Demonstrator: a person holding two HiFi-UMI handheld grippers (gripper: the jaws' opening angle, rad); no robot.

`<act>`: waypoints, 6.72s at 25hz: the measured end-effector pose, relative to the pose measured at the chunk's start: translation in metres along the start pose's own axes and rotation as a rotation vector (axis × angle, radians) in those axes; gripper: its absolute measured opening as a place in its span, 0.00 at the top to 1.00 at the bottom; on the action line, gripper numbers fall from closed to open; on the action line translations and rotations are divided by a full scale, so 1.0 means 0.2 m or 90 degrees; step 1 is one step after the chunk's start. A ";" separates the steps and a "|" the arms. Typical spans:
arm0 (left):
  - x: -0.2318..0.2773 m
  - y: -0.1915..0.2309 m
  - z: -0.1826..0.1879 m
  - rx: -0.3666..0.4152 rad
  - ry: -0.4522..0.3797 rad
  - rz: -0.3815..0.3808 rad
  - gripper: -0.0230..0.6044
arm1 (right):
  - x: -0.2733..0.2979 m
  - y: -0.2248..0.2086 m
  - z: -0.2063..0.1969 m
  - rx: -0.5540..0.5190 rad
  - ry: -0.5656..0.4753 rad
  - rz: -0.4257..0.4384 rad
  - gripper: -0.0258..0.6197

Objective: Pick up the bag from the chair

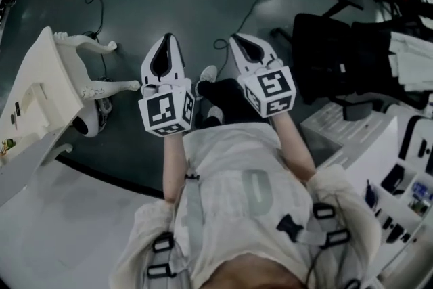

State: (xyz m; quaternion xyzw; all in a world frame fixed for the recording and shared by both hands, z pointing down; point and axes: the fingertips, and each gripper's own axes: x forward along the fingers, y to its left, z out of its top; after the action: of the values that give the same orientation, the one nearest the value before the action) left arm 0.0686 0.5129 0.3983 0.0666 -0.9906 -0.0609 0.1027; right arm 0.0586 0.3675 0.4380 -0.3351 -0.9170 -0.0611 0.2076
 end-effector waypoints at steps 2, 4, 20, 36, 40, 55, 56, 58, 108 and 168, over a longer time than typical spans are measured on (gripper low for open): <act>0.01 -0.08 -0.02 -0.002 0.010 -0.006 0.95 | -0.10 -0.06 -0.08 0.010 0.009 -0.004 0.95; 0.05 -0.15 -0.04 -0.007 0.020 -0.009 0.95 | -0.17 -0.13 -0.14 0.027 0.019 -0.003 0.95; 0.62 -0.53 0.05 0.012 0.028 -0.071 0.95 | -0.04 -0.77 -0.12 0.071 0.004 -0.021 0.95; 1.65 -1.15 0.41 0.075 0.019 -0.163 0.95 | 0.11 -1.70 0.13 0.152 -0.013 -0.112 0.95; 1.80 -1.26 0.44 0.078 0.018 -0.220 0.95 | 0.08 -1.83 0.16 0.174 -0.023 -0.168 0.95; 2.21 -1.87 0.46 0.124 0.030 -0.539 0.95 | -0.18 -2.32 0.18 0.243 -0.068 -0.498 0.95; 2.20 -1.91 0.45 0.127 0.034 -0.560 0.95 | -0.20 -2.32 0.18 0.251 -0.070 -0.517 0.95; 2.18 -1.97 0.42 0.132 0.042 -0.604 0.95 | -0.25 -2.31 0.17 0.265 -0.076 -0.561 0.95; 1.19 -3.62 0.00 0.273 0.061 -0.998 0.95 | -2.08 -2.01 -0.69 0.504 -0.099 -1.131 0.95; 1.82 -4.51 -0.93 0.328 0.279 -1.005 0.58 | -2.37 -3.11 -1.45 0.618 -0.035 -1.064 0.55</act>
State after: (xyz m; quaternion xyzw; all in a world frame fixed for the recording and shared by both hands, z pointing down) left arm -0.1366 -0.4464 0.5290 0.7677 -0.5951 0.1265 0.2013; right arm 0.0860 -0.4626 0.5173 0.5465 -0.7893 0.2041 0.1915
